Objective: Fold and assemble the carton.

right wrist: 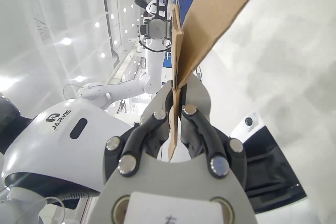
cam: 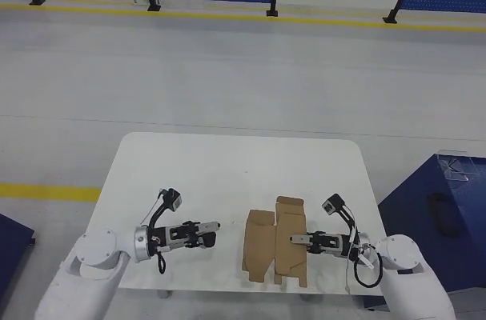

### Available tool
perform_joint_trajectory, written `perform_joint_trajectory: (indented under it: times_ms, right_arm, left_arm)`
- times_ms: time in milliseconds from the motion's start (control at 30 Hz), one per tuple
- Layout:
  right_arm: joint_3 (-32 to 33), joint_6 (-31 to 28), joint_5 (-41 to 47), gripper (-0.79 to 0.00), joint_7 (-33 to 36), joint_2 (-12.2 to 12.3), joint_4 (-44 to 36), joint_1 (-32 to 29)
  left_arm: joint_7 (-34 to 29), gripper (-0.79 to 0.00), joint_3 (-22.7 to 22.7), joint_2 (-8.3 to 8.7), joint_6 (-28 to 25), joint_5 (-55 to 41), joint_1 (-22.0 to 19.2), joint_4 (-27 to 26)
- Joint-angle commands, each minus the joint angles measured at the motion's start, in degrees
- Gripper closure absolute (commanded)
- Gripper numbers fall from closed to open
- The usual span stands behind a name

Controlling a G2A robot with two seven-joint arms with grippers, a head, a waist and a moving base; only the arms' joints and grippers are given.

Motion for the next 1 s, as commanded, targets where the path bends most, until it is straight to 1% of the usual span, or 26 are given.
perform_joint_trajectory:
  times_ms: [0,133,233,333,400,567,633,700,800,967]
  right_arm:
    - [-0.04,0.04,0.10,0.000,0.15,-0.01,-0.01,0.02]
    - [-0.04,0.04,0.10,0.000,0.15,-0.01,-0.01,0.02]
    - [-0.04,0.04,0.10,0.000,0.15,-0.01,-0.01,0.02]
    - [0.07,-0.05,-0.04,0.000,-0.32,0.00,-0.10,0.02]
    - [1.04,-1.54,1.02,0.000,-1.77,0.09,-1.51,-0.04]
    - [2.83,-3.73,9.99,0.000,-0.16,0.20,-10.85,-0.13]
    - [2.56,-4.12,14.14,0.000,-0.77,0.02,-15.13,-0.20]
    - [2.17,-4.51,16.13,0.000,-2.00,-0.12,-18.77,0.29]
    - [1.05,-7.72,14.59,0.000,-4.52,-0.37,-24.08,1.51]
    - [-1.28,-10.95,12.94,0.000,-7.96,-0.76,-31.91,3.39]
  left_arm:
    - [-0.38,-0.785,-2.11,0.46,0.16,0.19,0.70,0.22]
    - [-1.19,-0.785,-4.54,1.14,0.41,1.03,1.04,1.39]
    - [-3.80,-0.785,-4.68,1.46,1.86,0.31,0.53,3.52]
    - [-3.80,-0.785,-4.68,1.46,1.86,0.31,0.53,3.52]
    - [-3.80,-0.785,-4.68,1.46,1.86,0.31,0.53,3.52]
    - [-3.80,-0.785,-4.68,1.46,1.86,0.31,0.53,3.52]
    - [-3.80,-0.785,-4.68,1.46,1.86,0.31,0.53,3.52]
    - [-3.80,-0.785,-4.68,1.46,1.86,0.31,0.53,3.52]
    - [-3.80,-0.785,-4.68,1.46,1.86,0.31,0.53,3.52]
    - [-3.80,-0.785,-4.68,1.46,1.86,0.31,0.53,3.52]
